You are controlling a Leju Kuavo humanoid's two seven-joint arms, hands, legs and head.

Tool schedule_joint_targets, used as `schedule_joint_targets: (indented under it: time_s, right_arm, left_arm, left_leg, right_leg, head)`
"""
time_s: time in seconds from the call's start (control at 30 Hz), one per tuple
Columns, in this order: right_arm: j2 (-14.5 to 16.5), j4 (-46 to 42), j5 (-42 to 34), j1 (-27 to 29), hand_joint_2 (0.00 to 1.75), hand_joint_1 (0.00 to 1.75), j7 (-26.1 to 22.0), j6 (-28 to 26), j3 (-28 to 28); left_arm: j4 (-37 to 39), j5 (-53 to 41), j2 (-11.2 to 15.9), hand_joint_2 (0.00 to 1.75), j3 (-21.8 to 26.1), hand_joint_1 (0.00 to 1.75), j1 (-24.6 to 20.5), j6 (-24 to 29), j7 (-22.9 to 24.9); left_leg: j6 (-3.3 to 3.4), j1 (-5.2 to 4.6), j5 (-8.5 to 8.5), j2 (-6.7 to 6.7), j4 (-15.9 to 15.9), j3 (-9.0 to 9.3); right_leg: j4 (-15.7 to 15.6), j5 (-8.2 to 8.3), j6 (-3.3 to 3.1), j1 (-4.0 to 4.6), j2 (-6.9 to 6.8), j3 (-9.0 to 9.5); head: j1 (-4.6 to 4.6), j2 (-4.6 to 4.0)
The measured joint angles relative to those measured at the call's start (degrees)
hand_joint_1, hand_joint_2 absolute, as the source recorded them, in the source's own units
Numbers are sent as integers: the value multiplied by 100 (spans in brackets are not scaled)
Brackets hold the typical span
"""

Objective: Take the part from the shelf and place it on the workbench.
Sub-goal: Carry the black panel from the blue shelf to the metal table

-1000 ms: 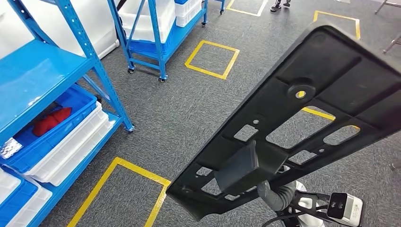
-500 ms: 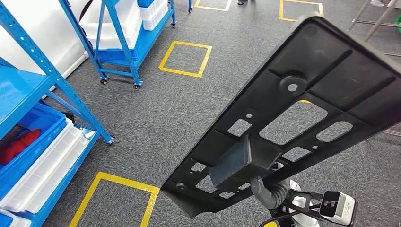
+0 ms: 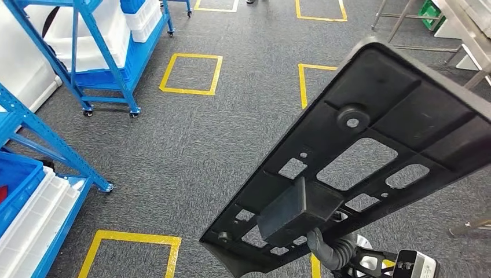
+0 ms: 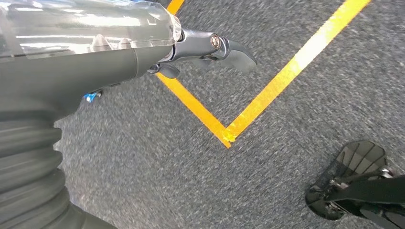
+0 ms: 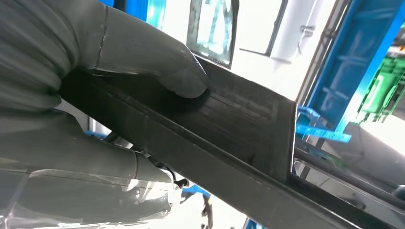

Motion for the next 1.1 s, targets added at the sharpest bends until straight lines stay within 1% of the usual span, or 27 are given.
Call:
schedule_joint_targets:
  time_s: [0.07,0.1,0.13,0.2,0.23,0.27,0.33,0.37,0.4,0.43,0.47,0.5,0.53,0.57,0.6,0.63,0.67,0.7,0.73,0.8,0.87,0.9,0.93,0.97,1.0,1.03,1.1]
  right_arm:
    - [0,-59,61,56,175,175,1,-45,-1]
    - [0,-92,97,78,175,175,1,-66,-1]
    - [-1,-122,136,94,175,175,1,-79,0]
    - [-3,-179,214,128,175,175,4,-109,3]
    - [-4,-219,250,149,175,175,7,-131,9]
    - [-6,-259,286,163,175,175,11,-155,21]
    - [-9,-332,356,186,175,175,15,-203,77]
    - [-10,-354,385,200,175,175,16,-226,111]
    - [-11,-371,408,219,175,175,15,-246,143]
    - [-13,-384,427,237,175,175,15,-266,167]
    - [-18,-396,442,248,175,175,13,-289,189]
    - [-27,-413,454,253,175,175,11,-325,214]
    - [-40,-439,459,254,175,175,8,-378,245]
    - [-60,-472,452,248,175,175,5,-433,280]
    - [-85,-507,436,239,175,175,3,-479,315]
    - [-112,-538,411,220,175,175,2,-506,348]
    - [-139,-558,378,190,175,175,1,-515,380]
    - [-163,-570,345,145,175,175,1,-518,410]
    - [-183,-576,312,92,175,175,1,-520,436]
    - [-214,-573,239,-47,175,175,1,-535,475]
    - [-233,-549,161,-174,175,175,1,-562,494]
    - [-238,-531,132,-214,175,175,1,-572,498]
    - [-242,-511,112,-234,175,175,1,-577,499]
    - [-245,-492,103,-241,175,175,1,-578,499]
    - [-247,-478,104,-244,175,175,2,-578,499]
    - [-249,-469,109,-248,175,175,2,-577,499]
    - [-249,-461,120,-262,175,175,2,-573,499]
  left_arm:
    - [0,1,-15,175,-4,0,-7,-17,4]
    - [0,1,-22,175,-6,0,-9,-20,7]
    - [0,1,-30,175,-8,0,-11,-19,11]
    - [-1,1,-46,175,-16,0,-26,-10,22]
    - [-1,1,-56,175,-26,0,-33,-5,33]
    - [-1,2,-64,175,-41,0,-37,-2,44]
    - [-2,2,-76,175,-89,0,-32,2,77]
    - [-2,2,-80,175,-113,0,-21,3,89]
    - [-2,1,-85,175,-134,0,-8,3,99]
    - [-2,1,-90,175,-149,0,5,3,105]
    - [-2,0,-93,175,-157,0,11,2,107]
    - [-2,0,-96,175,-166,0,10,1,107]
    - [-2,1,-97,175,-179,0,6,-2,107]
    - [-1,1,-97,175,-196,0,4,-6,107]
    - [-1,2,-97,175,-217,0,1,-10,107]
    - [0,1,-98,175,-241,0,-2,-13,107]
    - [0,-4,-101,175,-262,0,-12,-11,107]
    - [-1,-8,-105,175,-279,0,-27,-9,107]
    - [-1,-13,-110,175,-292,0,-45,-4,106]
    - [-1,-16,-118,175,-308,0,-61,10,105]
    - [0,-8,-127,175,-333,0,-46,22,104]
    - [0,-6,-132,175,-351,0,-38,24,104]
    - [0,-2,-138,175,-369,0,-34,25,104]
    - [0,-1,-142,175,-386,0,-34,26,104]
    - [0,-1,-145,175,-403,0,-37,30,104]
    - [0,2,-147,175,-416,0,-40,34,104]
    - [0,1,-146,175,-435,0,-42,44,105]
  left_leg:
    - [-48,-18,-41,105,7,44]
    - [-78,-32,-61,150,11,65]
    - [-110,-45,-79,200,10,85]
    - [-176,-47,-111,302,2,118]
    - [-209,-33,-150,266,30,126]
    - [-235,-17,-241,162,148,89]
    - [-267,9,-573,-136,739,-172]
    - [-274,11,-755,-223,1153,-378]
    - [-281,12,-865,-259,1496,-558]
    - [-284,12,-864,-275,1670,-665]
    - [-281,14,-741,-286,1610,-668]
    - [-276,19,-531,-317,1346,-573]
    - [-266,30,-294,-415,949,-419]
    - [-254,43,-131,-554,571,-265]
    - [-239,49,-38,-674,302,-156]
    - [-218,46,-14,-757,150,-94]
    - [-191,33,-33,-757,115,-76]
    - [-154,29,-20,-698,101,-73]
    - [-113,29,-1,-630,72,-59]
    - [-30,35,39,-490,15,-42]
    - [14,11,43,-350,3,-40]
    - [20,0,39,-278,4,-42]
    - [21,-5,33,-209,5,-41]
    - [18,-7,25,-142,6,-38]
    - [9,-8,15,-82,8,-29]
    - [-5,-8,2,-27,10,-15]
    - [-55,-33,-33,64,17,14]
  right_leg:
    - [-790,261,-37,21,-266,431]
    - [-1026,310,-68,40,-354,557]
    - [-1117,300,-102,62,-390,599]
    - [-1133,311,-166,73,-255,597]
    - [-1156,320,-198,66,-194,611]
    - [-1179,333,-232,55,-135,624]
    - [-1205,346,-285,45,-17,642]
    - [-1202,346,-302,50,53,639]
    - [-1198,345,-310,58,130,639]
    - [-1191,343,-314,64,212,640]
    - [-1180,340,-311,65,293,643]
    - [-1168,335,-305,64,369,650]
    - [-1153,326,-292,60,443,655]
    - [-1128,312,-268,67,510,652]
    - [-1111,308,-238,64,573,641]
    - [-1101,310,-203,59,637,622]
    - [-1101,322,-162,50,699,601]
    - [-1113,341,-122,37,762,583]
    - [-1093,333,-92,32,750,562]
    - [-810,154,-52,45,513,419]
    - [-135,-193,-30,45,209,95]
    - [205,-321,-18,37,142,-71]
    - [399,-355,-9,28,106,-167]
    - [387,-286,-3,19,79,-160]
    - [155,-127,-3,12,38,-38]
    - [-231,68,-10,9,-43,167]
    - [-915,281,-59,49,-266,519]
  head:
    - [-1,0]
    - [-1,0]
    - [-1,0]
    - [-1,0]
    - [-1,0]
    - [-1,0]
    - [-1,0]
    - [-2,0]
    - [-2,0]
    - [-2,0]
    - [-2,0]
    - [-2,0]
    - [-2,0]
    - [-1,0]
    - [-1,0]
    - [-1,0]
    - [-1,0]
    - [-1,0]
    - [-1,0]
    - [0,0]
    - [0,0]
    - [0,0]
    - [-1,0]
    - [-1,0]
    - [-1,0]
    - [-1,0]
    - [0,0]
